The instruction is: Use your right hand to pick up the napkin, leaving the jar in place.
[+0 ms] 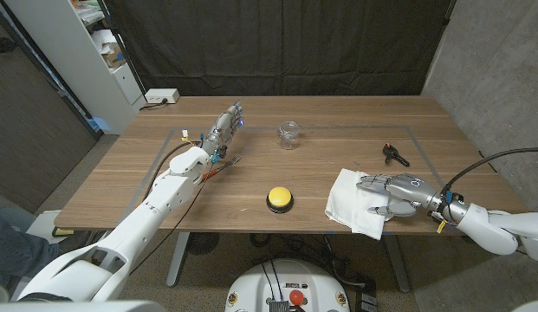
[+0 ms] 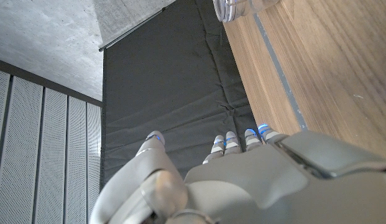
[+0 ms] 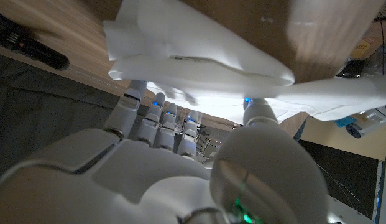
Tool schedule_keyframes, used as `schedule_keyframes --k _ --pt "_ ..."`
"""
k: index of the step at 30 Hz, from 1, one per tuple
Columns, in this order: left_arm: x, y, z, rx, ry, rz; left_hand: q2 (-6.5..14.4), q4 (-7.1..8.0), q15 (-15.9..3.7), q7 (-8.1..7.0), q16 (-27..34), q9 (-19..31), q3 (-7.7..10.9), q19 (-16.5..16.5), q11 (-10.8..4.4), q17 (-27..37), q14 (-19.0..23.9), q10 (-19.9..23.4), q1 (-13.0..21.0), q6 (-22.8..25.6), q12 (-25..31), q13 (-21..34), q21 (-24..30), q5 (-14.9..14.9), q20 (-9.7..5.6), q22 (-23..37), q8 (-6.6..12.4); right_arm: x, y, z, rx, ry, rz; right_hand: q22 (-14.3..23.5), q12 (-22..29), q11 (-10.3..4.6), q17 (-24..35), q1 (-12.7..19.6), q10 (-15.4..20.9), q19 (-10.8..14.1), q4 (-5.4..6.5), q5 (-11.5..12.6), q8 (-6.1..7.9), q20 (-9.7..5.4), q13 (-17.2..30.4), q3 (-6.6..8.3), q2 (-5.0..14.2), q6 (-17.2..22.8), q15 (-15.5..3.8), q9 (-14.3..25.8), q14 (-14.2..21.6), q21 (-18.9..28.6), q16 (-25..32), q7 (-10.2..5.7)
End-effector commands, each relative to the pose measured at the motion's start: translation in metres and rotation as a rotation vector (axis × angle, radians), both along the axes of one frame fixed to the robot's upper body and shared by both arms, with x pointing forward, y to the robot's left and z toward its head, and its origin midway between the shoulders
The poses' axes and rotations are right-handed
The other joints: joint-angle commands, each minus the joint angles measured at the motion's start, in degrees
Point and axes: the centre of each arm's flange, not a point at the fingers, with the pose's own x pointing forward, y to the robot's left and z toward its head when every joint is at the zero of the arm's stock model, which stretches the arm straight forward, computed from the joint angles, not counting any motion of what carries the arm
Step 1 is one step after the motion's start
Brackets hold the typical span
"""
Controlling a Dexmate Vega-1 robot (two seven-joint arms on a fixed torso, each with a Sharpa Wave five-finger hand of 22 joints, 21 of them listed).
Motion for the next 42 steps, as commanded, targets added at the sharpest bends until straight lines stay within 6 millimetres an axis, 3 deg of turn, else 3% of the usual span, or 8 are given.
schedule_keyframes --k 1,7,12,20,30,42 --pt "0.004 -0.001 0.001 0.002 0.007 -0.002 0.4 -0.29 0.22 -0.11 0.2 0.2 -0.10 -4.2 -0.12 0.3 -0.7 -0.5 -0.3 0.1 0.3 0.1 0.3 -0.1 0.41 0.2 0.36 0.006 0.005 0.000 0.004 -0.007 0.012 0.1 0.4 0.07 0.5 1.4 1.2 4.1 -0.22 0.3 0.41 -3.49 0.2 0.87 0.45 1.5 -0.15 0.1 0.8 0.2 0.7 0.06" --pt "0.005 -0.002 0.001 0.000 0.011 -0.002 0.4 -0.32 0.22 -0.14 0.2 0.2 -0.13 -4.3 -0.11 0.3 -0.7 -0.5 -0.3 0.1 0.4 0.1 0.3 -0.1 0.44 0.2 0.35 0.009 0.007 0.001 0.006 -0.018 0.020 0.2 1.3 -0.26 1.8 3.9 4.8 5.8 -0.58 -0.1 1.21 -4.87 0.3 1.12 1.50 5.4 -1.07 0.1 2.9 0.0 2.3 0.58" --pt "0.005 -0.002 0.001 0.002 0.009 -0.001 0.4 -0.35 0.25 -0.05 0.2 0.2 -0.15 -4.3 -0.09 0.3 -0.8 -0.5 -0.4 0.0 0.4 0.1 0.3 -0.1 0.54 0.2 0.35 0.010 0.008 0.001 0.006 -0.030 0.023 0.3 2.3 -0.65 3.3 6.2 8.5 7.9 -0.73 -0.9 1.92 -6.95 0.5 0.92 2.31 9.4 -2.35 0.1 6.4 0.1 4.7 1.26" --pt "0.006 -0.002 0.000 -0.002 0.012 -0.002 0.5 -0.39 0.24 -0.17 0.2 0.2 -0.18 -4.3 -0.08 0.3 -0.9 -0.5 -0.4 0.1 0.4 0.1 0.3 -0.1 0.53 0.2 0.37 0.012 0.013 0.004 0.007 -0.059 0.028 0.4 3.9 -1.18 5.6 9.0 13.6 10.2 -0.64 -2.1 2.86 -8.34 0.9 0.48 3.68 15.0 -3.46 0.1 10.2 0.2 7.6 1.18" --pt "0.006 -0.001 -0.001 -0.001 0.012 -0.002 0.5 -0.46 0.26 -0.13 0.2 0.2 -0.23 -4.3 -0.01 0.3 -0.8 -0.5 -0.5 0.2 0.4 0.1 0.3 -0.1 0.57 0.2 0.40 0.014 0.016 0.007 0.011 -0.084 0.034 0.5 5.5 -1.98 7.2 11.9 17.8 11.5 -0.75 -3.2 3.44 -9.43 1.4 0.83 5.26 19.6 -4.53 0.2 14.2 0.2 9.7 0.81" --pt "0.007 -0.001 -0.001 -0.006 0.014 -0.002 0.6 -0.52 0.20 -0.08 0.3 0.2 -0.27 -4.4 -0.15 0.3 -0.8 -0.5 -0.5 0.2 0.4 0.1 0.3 -0.1 0.64 0.2 0.41 0.013 0.016 0.013 0.047 -0.126 0.048 0.6 7.5 -2.01 7.8 14.2 22.0 12.4 -0.87 -4.5 4.12 -10.23 2.0 1.20 6.28 24.0 -5.18 0.3 15.8 0.3 9.8 0.77"
